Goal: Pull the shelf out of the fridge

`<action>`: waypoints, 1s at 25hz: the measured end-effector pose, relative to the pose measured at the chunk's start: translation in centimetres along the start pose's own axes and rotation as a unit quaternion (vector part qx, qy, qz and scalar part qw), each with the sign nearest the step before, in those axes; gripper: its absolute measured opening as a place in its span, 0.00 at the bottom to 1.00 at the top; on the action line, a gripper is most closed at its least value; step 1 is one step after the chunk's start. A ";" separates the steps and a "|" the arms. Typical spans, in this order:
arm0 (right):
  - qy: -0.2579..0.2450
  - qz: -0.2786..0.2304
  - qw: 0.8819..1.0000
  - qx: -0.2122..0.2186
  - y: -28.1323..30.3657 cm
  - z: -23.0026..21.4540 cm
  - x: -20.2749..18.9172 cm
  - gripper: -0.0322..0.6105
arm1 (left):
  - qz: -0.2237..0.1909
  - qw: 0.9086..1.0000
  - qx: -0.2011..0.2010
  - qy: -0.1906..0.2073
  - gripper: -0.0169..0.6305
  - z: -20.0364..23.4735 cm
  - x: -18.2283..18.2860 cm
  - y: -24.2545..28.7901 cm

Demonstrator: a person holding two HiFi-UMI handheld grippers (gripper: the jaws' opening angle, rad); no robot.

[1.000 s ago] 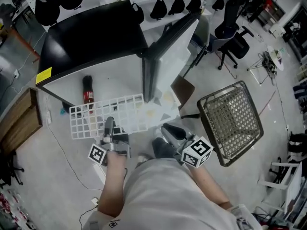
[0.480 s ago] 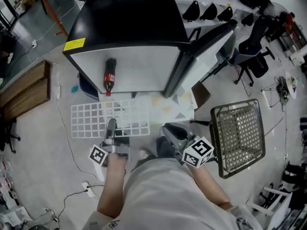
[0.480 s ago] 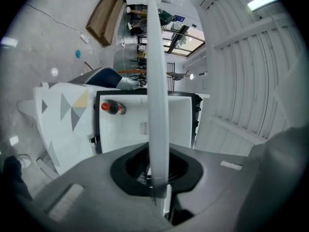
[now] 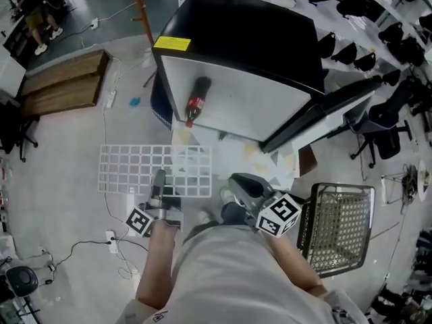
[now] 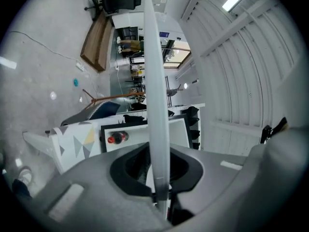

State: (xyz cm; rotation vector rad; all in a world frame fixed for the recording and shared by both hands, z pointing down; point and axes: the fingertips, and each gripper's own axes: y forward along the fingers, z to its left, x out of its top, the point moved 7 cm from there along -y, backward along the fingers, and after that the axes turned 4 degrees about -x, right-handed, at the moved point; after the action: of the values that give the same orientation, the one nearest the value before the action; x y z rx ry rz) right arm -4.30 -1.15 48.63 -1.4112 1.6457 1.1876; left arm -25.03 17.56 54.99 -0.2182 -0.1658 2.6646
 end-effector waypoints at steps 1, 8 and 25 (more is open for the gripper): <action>-0.003 0.003 1.000 0.014 0.8 0.3 0.2 0.10 | -0.007 1.000 0.003 0.013 0.08 -0.2 0.6 -0.5; -0.020 0.016 0.996 0.090 5.6 1.0 1.2 0.10 | -0.004 0.990 0.059 0.127 0.08 -0.9 2.9 -2.5; -0.103 0.008 0.980 0.167 11.1 0.9 6.5 0.08 | 0.025 0.881 0.166 0.442 0.08 -6.5 5.1 -0.7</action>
State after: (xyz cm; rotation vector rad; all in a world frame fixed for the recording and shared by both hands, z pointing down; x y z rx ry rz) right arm -16.50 -2.70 44.81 -1.0321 1.6209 0.9729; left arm -28.08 21.04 48.04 -1.2785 0.5852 2.3089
